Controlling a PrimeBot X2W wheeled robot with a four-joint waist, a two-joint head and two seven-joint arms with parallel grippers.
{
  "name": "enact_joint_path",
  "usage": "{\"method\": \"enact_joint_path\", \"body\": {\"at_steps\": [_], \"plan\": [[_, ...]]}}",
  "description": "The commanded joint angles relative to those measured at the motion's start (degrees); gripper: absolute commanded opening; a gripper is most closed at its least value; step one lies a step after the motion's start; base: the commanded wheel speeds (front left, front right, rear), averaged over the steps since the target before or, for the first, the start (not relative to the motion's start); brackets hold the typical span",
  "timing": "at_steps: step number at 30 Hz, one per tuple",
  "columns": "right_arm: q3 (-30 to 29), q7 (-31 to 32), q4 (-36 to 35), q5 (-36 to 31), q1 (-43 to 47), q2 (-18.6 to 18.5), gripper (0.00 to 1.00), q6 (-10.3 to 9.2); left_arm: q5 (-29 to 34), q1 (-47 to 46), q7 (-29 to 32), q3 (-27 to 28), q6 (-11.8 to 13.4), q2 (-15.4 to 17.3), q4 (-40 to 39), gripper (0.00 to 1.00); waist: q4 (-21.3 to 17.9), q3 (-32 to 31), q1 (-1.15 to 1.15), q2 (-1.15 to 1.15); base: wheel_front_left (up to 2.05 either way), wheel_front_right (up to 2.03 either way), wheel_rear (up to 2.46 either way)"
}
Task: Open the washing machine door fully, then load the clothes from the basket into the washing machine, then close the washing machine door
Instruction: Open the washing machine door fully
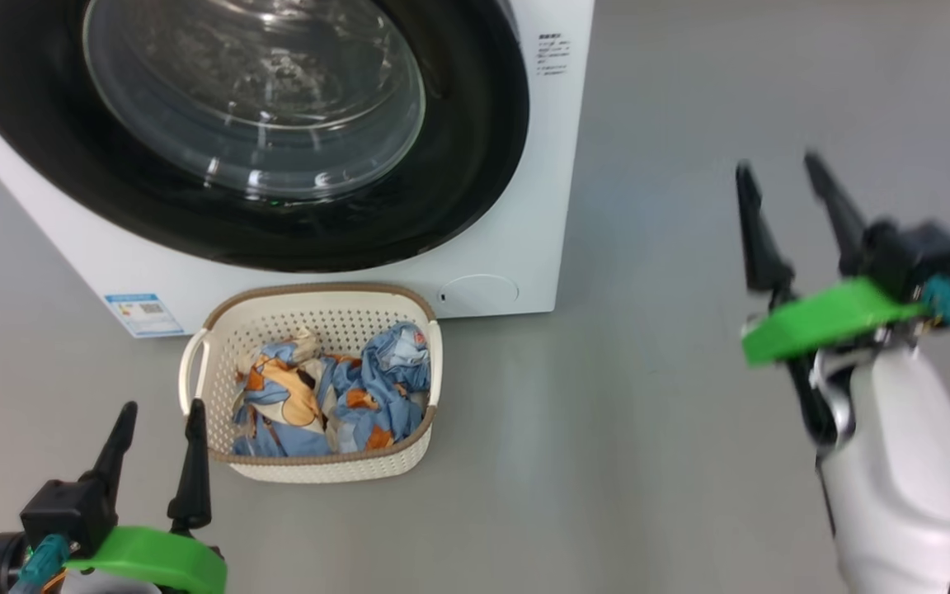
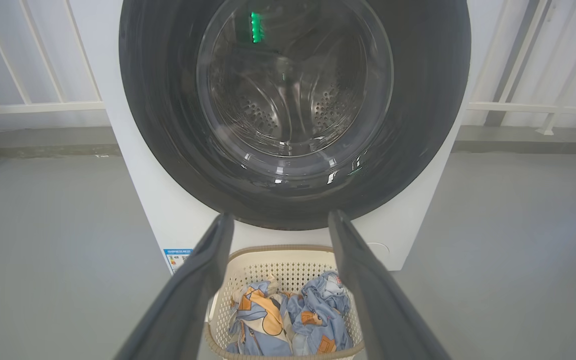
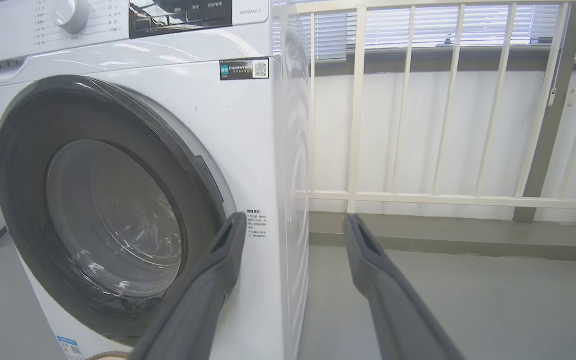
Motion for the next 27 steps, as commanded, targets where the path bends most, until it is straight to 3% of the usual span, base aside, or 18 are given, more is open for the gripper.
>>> {"method": "enact_joint_path", "body": {"at_steps": [1,9,10,11,12,13,21,27], "plan": [[1.4,0.6,-2.1,-0.7,-4.6,0.0,1.00,0.08,-0.1,-2.8,-0.4,1.4,-0.1,0.9,-1.1,1.00,1.2,1.1,0.00,0.00,0.00,0.00,0.00],[-1.7,1.8,-1.9,3.6,-15.2,-0.6,1.00,0.08,-0.7,-4.0,-0.4,0.7,-0.1,1.2,-0.8,1.00,3.1,3.2,0.00,0.00,0.00,0.00,0.00],[-2.5,1.8,-1.7,4.8,-16.6,-0.6,0.94,0.08,-0.8,-4.2,-0.4,0.6,-0.1,1.2,-0.7,1.00,3.4,3.6,0.00,0.00,0.00,0.00,0.00],[-3.9,2.2,-1.1,7.1,-17.8,-0.4,0.50,0.08,-0.9,-4.3,-0.4,0.3,-0.1,1.2,-0.6,1.00,3.7,4.0,0.00,0.00,0.00,0.00,0.00],[-4.8,2.7,-0.5,9.1,-18.9,-0.2,0.31,0.08,-1.0,-4.5,-0.4,0.0,-0.1,1.2,-0.6,1.00,4.0,4.3,0.00,0.00,0.00,0.00,0.00],[-6.2,3.1,0.1,12.0,-20.1,-0.1,0.00,0.08,-1.1,-4.7,-0.4,-0.3,-0.2,1.2,-0.5,1.00,4.3,4.7,0.00,0.00,0.00,0.00,0.00],[-15.8,7.7,8.7,33.7,-28.4,0.4,0.00,0.08,-2.3,-6.6,-0.4,-2.6,-0.2,1.5,-0.3,1.00,6.9,8.9,0.00,0.00,0.00,0.00,0.00],[-18.3,11.5,16.9,40.7,-34.8,0.4,0.00,0.08,-3.1,-8.4,-0.4,-4.3,-0.2,1.7,0.0,1.00,8.1,11.9,0.00,0.00,0.00,0.00,0.00]]}}
